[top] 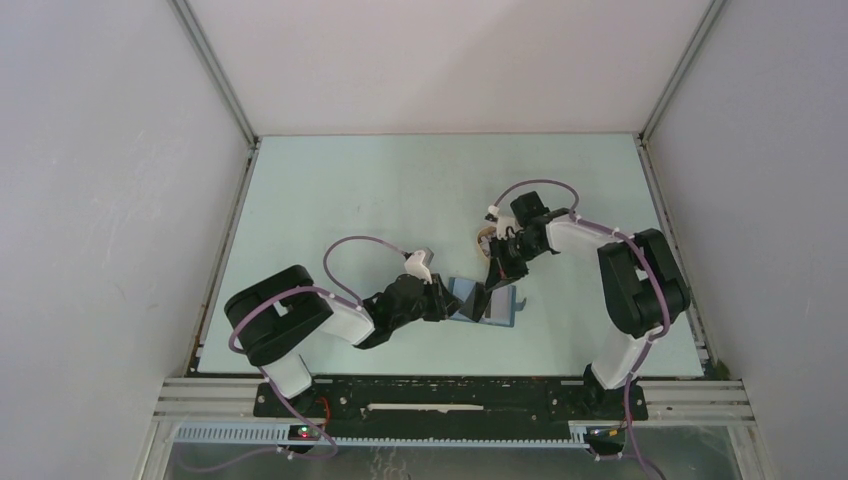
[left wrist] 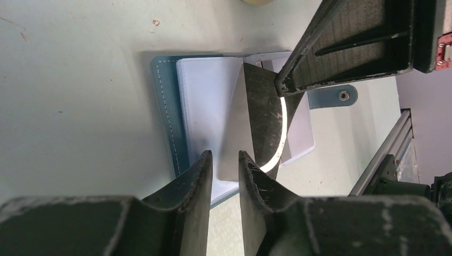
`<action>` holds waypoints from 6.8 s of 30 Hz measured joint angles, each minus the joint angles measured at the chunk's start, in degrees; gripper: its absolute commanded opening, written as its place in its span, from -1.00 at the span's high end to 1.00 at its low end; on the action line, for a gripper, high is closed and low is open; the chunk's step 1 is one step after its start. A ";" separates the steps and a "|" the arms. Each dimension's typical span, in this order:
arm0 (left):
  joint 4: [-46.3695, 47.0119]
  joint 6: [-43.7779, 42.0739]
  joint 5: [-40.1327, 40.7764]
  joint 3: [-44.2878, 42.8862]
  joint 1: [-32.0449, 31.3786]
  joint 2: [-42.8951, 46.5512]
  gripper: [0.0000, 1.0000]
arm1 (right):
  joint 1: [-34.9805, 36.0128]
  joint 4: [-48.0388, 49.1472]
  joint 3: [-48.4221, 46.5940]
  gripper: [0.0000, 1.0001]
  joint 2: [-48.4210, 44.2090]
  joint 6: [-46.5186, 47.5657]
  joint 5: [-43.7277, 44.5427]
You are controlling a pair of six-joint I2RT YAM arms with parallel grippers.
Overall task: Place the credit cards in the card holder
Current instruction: Insert the credit card into the card holder, then close the card holder at the center of the board.
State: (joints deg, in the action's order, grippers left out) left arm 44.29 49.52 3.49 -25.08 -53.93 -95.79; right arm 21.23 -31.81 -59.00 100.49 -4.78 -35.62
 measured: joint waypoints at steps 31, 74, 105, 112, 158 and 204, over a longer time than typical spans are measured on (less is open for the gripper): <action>4.44 -3.48 -3.43 2.36 -0.92 4.81 0.28 | 2.47 -9.86 -13.05 0.94 11.13 4.98 -0.66; -14.69 -4.83 0.42 -1.90 1.53 10.43 0.26 | 2.73 -19.15 -23.19 0.95 18.91 15.15 -3.98; -18.71 -5.01 1.07 -20.68 -6.05 -6.95 0.18 | 2.36 -19.02 -23.19 0.83 19.45 14.71 -4.94; -20.74 -5.07 4.96 -21.59 -6.54 -6.95 0.16 | 2.36 -18.71 -23.19 0.63 19.54 14.73 -4.76; -33.33 -23.08 15.30 -6.80 -6.69 36.09 -0.96 | -0.72 -15.89 -13.66 0.06 -24.33 26.93 0.44; -28.65 -0.68 -0.66 -0.28 8.39 19.63 0.39 | 5.81 -6.45 10.60 0.78 -14.84 73.88 9.66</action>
State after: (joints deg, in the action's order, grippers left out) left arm 15.64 48.84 2.83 -25.36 -45.54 -76.16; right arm 27.05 -38.26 -48.40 85.65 69.10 -25.96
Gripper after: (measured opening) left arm 0.380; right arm 0.118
